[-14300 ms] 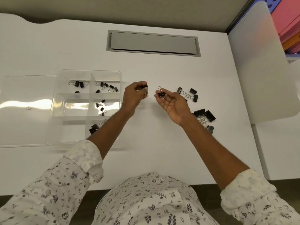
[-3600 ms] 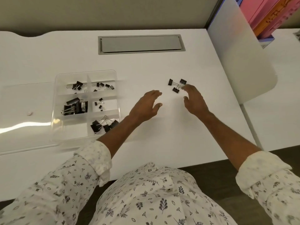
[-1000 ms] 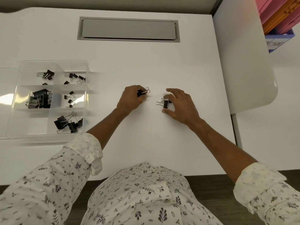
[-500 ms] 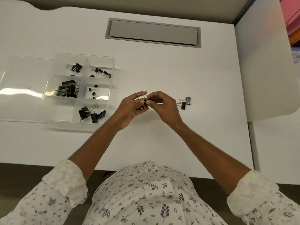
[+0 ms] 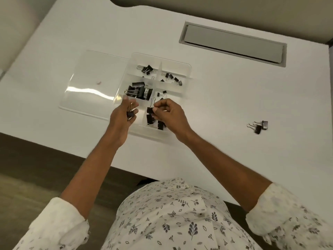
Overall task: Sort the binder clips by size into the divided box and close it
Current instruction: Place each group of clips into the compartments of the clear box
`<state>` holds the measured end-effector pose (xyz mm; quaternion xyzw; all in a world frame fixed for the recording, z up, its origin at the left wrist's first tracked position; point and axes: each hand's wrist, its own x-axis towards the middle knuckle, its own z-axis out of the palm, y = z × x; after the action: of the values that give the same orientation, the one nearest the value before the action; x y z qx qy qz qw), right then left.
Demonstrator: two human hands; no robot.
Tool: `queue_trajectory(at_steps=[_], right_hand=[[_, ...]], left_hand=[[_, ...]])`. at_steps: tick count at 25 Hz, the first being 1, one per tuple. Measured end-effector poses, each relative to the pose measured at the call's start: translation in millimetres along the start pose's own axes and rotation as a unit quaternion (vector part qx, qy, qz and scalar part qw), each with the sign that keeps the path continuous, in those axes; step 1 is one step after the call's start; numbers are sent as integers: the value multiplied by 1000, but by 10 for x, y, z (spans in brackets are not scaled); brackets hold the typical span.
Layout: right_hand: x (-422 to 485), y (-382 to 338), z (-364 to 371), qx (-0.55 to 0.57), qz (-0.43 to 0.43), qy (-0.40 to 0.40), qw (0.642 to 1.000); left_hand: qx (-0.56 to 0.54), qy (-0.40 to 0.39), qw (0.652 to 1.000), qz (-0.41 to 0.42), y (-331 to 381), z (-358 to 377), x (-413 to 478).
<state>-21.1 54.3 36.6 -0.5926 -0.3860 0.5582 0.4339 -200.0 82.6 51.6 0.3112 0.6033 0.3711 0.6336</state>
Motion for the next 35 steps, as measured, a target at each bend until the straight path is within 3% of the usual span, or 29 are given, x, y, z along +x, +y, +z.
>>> queue_trajectory(at_steps=[4, 8, 11, 15, 19, 21, 23, 25, 27, 35], right_hand=[[121, -75, 429, -61, -22, -3, 998], [96, -64, 326, -27, -23, 78, 996], [-86, 23, -48, -18, -34, 155, 987], [-469, 250, -819, -49, -44, 259, 964], [-803, 503, -1764, -225, -49, 356, 906], [-902, 681, -2325, -364, -46, 328, 871], [-957, 836, -2841, -487, 1, 236, 841], [-964, 877, -3133, -546, 77, 168, 818], [-937, 904, -3237, -570, 82, 133, 806], [-1110, 1199, -3262, -490, -55, 209, 844]], left_hand=[[70, 26, 997, 10, 81, -276, 193], [79, 3, 996, 30, 111, -274, 211], [106, -34, 992, 67, 38, -56, 147], [192, -150, 956, 166, -175, 537, 29], [266, -237, 909, 217, -436, 1290, -70], [323, -274, 865, 271, -612, 1633, -159], [384, -319, 807, 315, -806, 1950, -230], [441, -354, 751, 341, -994, 2260, -269], [482, -367, 708, 362, -1143, 2571, -317], [548, -311, 662, 405, -1602, 3168, -296]])
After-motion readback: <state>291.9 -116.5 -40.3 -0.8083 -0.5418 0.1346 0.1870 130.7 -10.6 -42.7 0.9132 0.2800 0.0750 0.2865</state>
